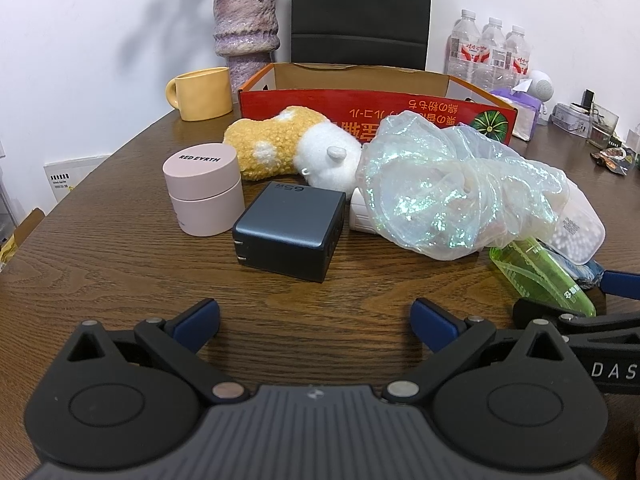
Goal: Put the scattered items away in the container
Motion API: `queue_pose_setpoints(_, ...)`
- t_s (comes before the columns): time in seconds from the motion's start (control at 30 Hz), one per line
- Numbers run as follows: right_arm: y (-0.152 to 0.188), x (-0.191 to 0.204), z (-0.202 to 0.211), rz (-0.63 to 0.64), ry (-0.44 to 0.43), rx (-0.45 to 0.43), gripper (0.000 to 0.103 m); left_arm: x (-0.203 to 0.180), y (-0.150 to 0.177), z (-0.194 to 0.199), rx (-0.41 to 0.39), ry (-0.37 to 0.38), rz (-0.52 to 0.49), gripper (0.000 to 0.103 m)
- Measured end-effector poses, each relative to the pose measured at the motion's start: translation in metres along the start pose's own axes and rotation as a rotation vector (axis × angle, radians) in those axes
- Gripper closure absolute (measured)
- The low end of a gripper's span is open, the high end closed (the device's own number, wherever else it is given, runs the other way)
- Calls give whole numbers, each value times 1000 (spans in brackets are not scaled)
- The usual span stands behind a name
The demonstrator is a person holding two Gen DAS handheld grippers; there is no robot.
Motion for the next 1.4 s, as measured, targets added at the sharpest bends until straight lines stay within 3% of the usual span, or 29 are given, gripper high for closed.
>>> queue_pose_setpoints(0.5,0,0,0,-1,0,0,0,2,0,0,-4,5,1,0)
queue_pose_setpoints(0.6,6,-2,9,-10,15,1,0,9,-7,0,-40,-27,-85,0)
queue_pose_setpoints(0.67,10,0,16,4,-13,-9,7,18,-19,-9,-52,-73,-117,0)
queue_pose_setpoints(0.7,11,3,19,14,-31,-18,13,23,-25,-19,-37,-54,-105,0)
queue_pose_setpoints(0.73,9,6,18,27,-42,-31,33,28,-32,-30,-21,-27,-89,2)
queue_pose_setpoints(0.77,6,9,17,37,-51,-47,48,30,-37,-37,-9,39,-57,13)
queue_pose_setpoints(0.8,2,11,16,36,-72,-47,67,30,-40,-34,-27,70,-55,49)
queue_pose_setpoints(0.83,-1,13,16,33,-89,-44,74,29,-40,-29,-33,81,-55,49)
queue_pose_setpoints(0.9,-7,5,36,-23,-135,-62,74,29,-30,-13,-31,83,-20,49)
queue_pose_setpoints(1.0,-33,-7,88,-48,-212,-179,74,26,-40,41,-141,172,15,49)
queue_pose_setpoints(1.1,-100,-2,101,52,-229,-300,74,15,-105,66,-283,210,-67,49)
queue_pose_setpoints(1.17,-154,8,62,119,-182,-307,74,1,-162,44,-288,236,-126,49)
queue_pose_setpoints(1.23,-208,19,8,163,-130,-277,74,-12,-213,-2,-249,176,-169,49)
queue_pose_setpoints(1.27,-228,21,-28,151,-116,-215,74,-13,-230,-29,-216,158,-160,49)
queue_pose_setpoints(1.33,-256,23,-91,122,-97,-108,74,-12,-255,-78,-143,144,-125,49)
queue_pose_setpoints(1.4,-263,18,-137,69,-89,-10,74,-6,-258,-115,-66,152,-77,49)
Point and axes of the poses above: each gripper's, at about its wrist camera, not at the fingertips, and z roughly against the way its jaws point, x to its left, y to its underside, the point moved 6 cm from there along -z, roughly the way its jaws point, and after that the axes turned 6 degrees about y, right-handed, at the moved point
